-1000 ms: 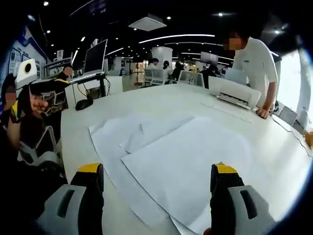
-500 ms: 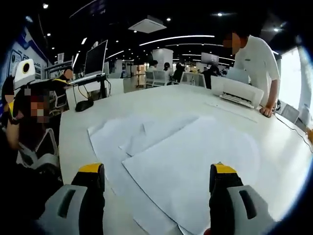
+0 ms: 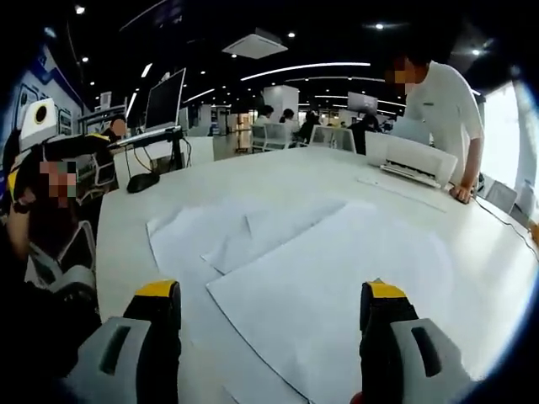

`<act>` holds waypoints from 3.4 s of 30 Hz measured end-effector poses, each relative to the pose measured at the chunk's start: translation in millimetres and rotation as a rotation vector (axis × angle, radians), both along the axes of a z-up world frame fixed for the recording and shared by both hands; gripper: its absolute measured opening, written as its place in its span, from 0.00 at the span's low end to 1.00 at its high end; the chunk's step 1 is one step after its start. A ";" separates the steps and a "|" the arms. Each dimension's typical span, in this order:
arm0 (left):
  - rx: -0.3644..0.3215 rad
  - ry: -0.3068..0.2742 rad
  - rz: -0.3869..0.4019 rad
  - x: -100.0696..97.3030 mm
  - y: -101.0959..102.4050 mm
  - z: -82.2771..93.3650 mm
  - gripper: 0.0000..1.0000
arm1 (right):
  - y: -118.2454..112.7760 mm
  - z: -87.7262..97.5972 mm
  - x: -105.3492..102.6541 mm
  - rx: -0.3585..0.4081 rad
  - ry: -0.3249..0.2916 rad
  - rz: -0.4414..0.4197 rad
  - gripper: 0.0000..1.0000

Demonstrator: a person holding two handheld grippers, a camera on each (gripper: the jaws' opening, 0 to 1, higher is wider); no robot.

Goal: Organize the stack of printing papers by aligning and flattening the scattered papers on the table

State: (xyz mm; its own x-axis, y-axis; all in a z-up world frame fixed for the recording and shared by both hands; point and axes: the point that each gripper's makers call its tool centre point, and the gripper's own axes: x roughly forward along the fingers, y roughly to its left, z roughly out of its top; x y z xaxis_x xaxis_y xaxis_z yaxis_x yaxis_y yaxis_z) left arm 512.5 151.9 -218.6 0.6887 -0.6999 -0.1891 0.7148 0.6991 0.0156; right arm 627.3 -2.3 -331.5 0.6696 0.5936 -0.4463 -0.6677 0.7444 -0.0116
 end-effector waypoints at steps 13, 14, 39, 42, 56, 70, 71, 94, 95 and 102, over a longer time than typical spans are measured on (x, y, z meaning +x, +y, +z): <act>0.001 -0.002 -0.002 0.1 -0.6 0.2 0.97 | 6.9 -3.4 0.6 0.027 -0.001 0.010 0.82; 0.000 -0.001 -0.003 0.2 -0.9 -0.1 0.97 | 6.8 -4.2 1.1 0.026 -0.001 0.009 0.82; -0.002 -0.002 -0.004 0.5 -1.8 0.1 0.97 | 6.1 -23.7 8.7 0.005 0.016 -0.004 0.76; -0.003 -0.003 -0.004 0.4 -1.8 -0.3 0.97 | 6.2 -23.6 10.1 0.010 0.011 -0.008 0.76; -0.006 -0.001 -0.002 -0.4 -0.8 -1.9 0.97 | 6.6 -23.4 12.1 0.024 -0.006 -0.012 0.75; -0.001 -0.005 -0.009 -0.9 -2.3 0.1 0.97 | 7.7 -22.9 13.4 0.029 -0.013 -0.016 0.70; -0.001 -0.004 -0.009 -0.8 -2.3 0.0 0.97 | 7.7 -23.0 13.4 0.030 -0.013 -0.016 0.70; -0.003 -0.009 -0.006 -1.2 -0.6 1.2 0.97 | 1.5 -21.5 16.7 0.036 -0.020 -0.053 0.60; -0.002 -0.010 -0.006 -0.9 -0.7 1.3 0.97 | 1.5 -21.5 16.7 0.036 -0.020 -0.052 0.60; -0.008 -0.016 -0.016 0.3 -4.3 1.9 0.97 | 0.4 -21.2 16.6 0.033 -0.017 -0.053 0.57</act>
